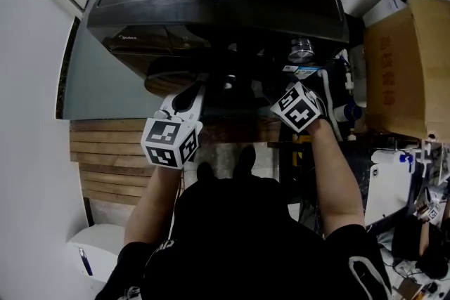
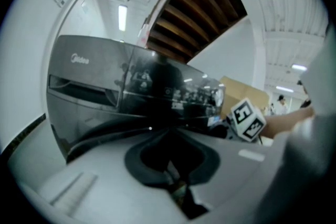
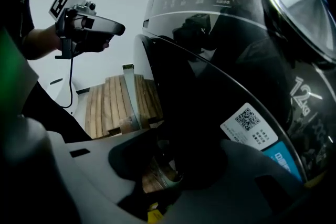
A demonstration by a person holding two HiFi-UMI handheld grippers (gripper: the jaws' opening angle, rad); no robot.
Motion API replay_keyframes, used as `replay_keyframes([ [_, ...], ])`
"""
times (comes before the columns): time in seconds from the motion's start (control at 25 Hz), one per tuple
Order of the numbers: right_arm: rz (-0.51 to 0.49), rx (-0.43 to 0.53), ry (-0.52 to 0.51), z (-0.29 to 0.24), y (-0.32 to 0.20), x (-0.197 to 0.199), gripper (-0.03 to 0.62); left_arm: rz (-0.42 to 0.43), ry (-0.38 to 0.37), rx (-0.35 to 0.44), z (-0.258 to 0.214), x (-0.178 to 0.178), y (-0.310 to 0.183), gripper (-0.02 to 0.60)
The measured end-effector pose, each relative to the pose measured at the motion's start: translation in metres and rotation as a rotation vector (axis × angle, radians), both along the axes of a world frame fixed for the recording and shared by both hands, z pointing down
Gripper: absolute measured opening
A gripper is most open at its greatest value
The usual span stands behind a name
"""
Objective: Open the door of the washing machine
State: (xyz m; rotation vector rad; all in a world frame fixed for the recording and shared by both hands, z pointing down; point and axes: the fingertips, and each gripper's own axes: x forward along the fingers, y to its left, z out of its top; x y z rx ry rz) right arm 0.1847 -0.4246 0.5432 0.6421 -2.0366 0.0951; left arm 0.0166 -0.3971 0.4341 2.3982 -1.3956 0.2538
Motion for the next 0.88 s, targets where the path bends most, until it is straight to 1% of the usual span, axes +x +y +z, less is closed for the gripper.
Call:
replay_keyframes([
  [0.2, 0.008, 0.028, 0.013, 0.002, 0.000, -0.001, 0.140, -0.004, 0.008, -0.004, 0.001, -0.001, 0.005, 0.009],
  [0.44, -0.010, 0.078, 0.097, 0.004, 0.000, -0.001, 0.141, 0.014, 0.020, -0.005, 0.001, 0.005, 0.013, 0.009],
  [0.64, 0.012, 0.070, 0.065, 0.002, 0.001, 0.000, 0.138, 0.018, 0.020, -0.007, 0.001, 0.006, 0.022, 0.009],
  [0.88, 0.050, 0.078, 0.058, 0.001, 0.002, 0.000, 0.143, 0.015, 0.017, -0.011, 0.001, 0.001, 0.029, 0.009],
])
